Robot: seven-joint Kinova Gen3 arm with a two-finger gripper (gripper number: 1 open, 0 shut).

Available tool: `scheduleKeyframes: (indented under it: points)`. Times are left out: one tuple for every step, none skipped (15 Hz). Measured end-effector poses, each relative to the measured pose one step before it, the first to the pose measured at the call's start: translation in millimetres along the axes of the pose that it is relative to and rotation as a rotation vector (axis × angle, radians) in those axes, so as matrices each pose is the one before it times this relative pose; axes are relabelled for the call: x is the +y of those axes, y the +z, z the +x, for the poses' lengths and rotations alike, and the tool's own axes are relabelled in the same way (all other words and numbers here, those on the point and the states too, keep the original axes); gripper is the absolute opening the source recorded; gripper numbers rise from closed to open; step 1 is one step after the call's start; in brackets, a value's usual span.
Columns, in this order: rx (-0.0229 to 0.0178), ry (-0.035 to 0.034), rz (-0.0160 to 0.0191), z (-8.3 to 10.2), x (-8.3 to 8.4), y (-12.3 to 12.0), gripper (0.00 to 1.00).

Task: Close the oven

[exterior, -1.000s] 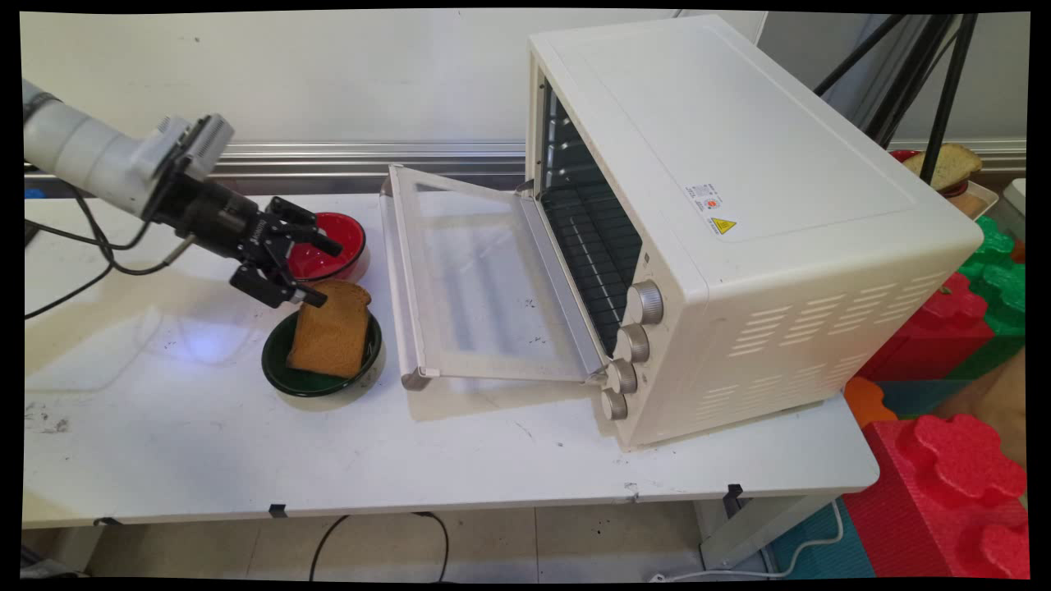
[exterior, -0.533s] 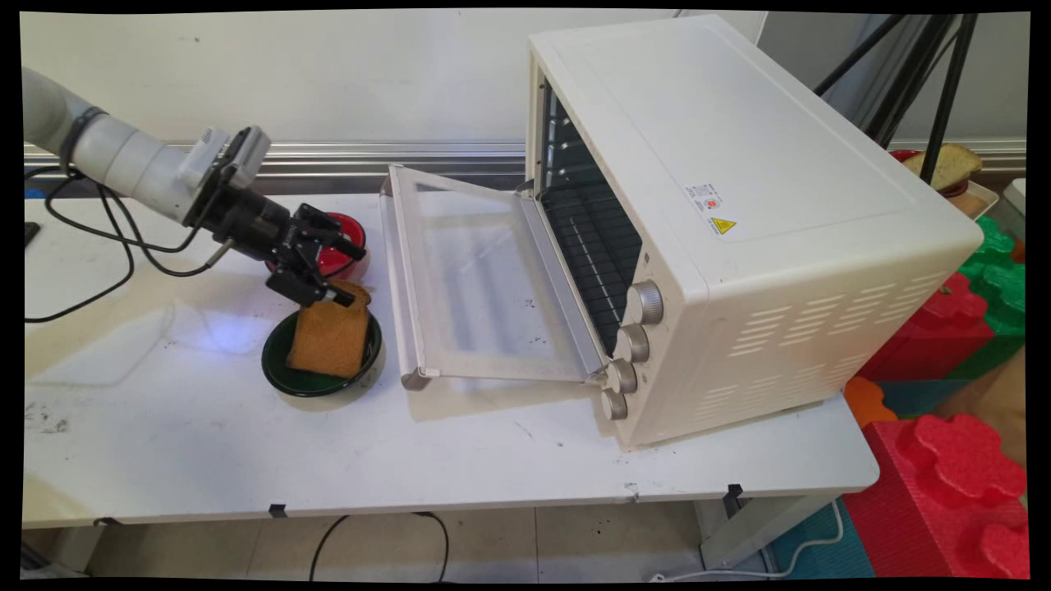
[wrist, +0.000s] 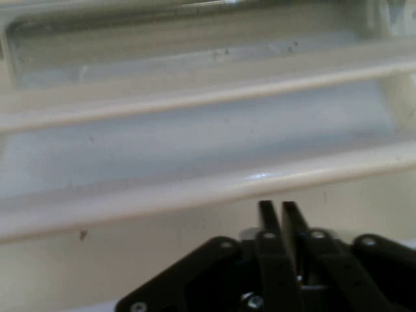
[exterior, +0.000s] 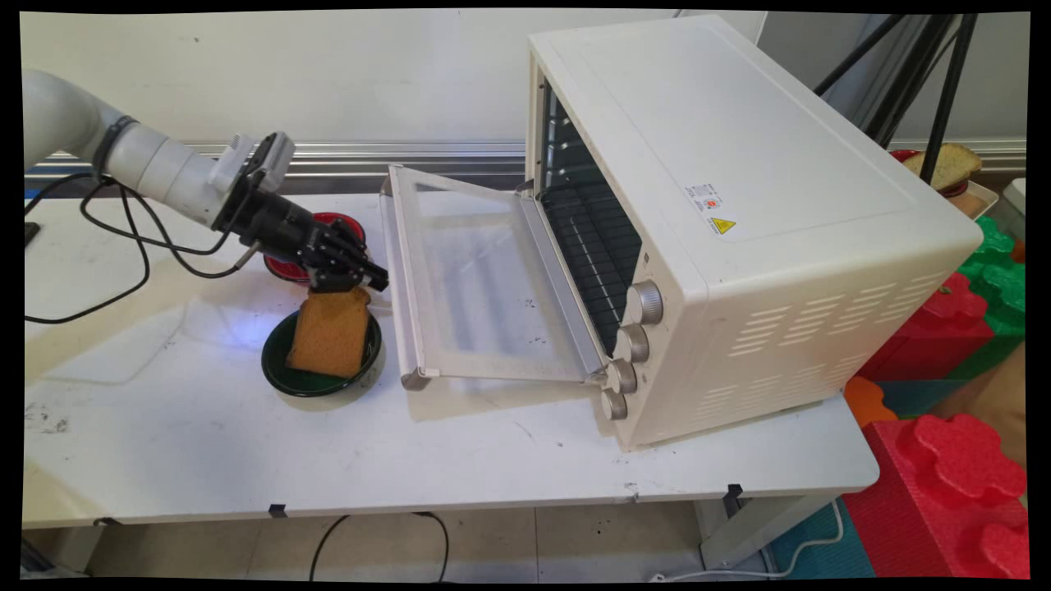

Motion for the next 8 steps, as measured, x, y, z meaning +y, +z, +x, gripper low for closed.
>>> scheduleKeyframes:
  points:
    - [0.00786, -0.00002, 0.00325, 1.17, -0.92, 2.38, 0.0]
    - [0.00993, -0.00034, 0.00382, 1.1, -0.79, 1.8, 0.0]
    - [0.01519, -0.00018, 0.00641, 1.31, -0.83, 1.31, 0.0]
    - [0.01248, 0.00119, 0.00458, 1.11, -0.61, 0.72, 0.0]
    - [0.01463, 0.00185, 0.00525, 0.88, -0.1, -0.26, 0.0]
    - [0.02084, 0.00467, 0.00577, 2.06, -0.33, -0.09, 0.0]
    - [0.01705, 0.00459, 0.0047, 1.83, -0.27, -0.46, 0.0]
    - [0.02276, 0.00559, 0.00482, 3.24, -0.74, -0.41, 0.0]
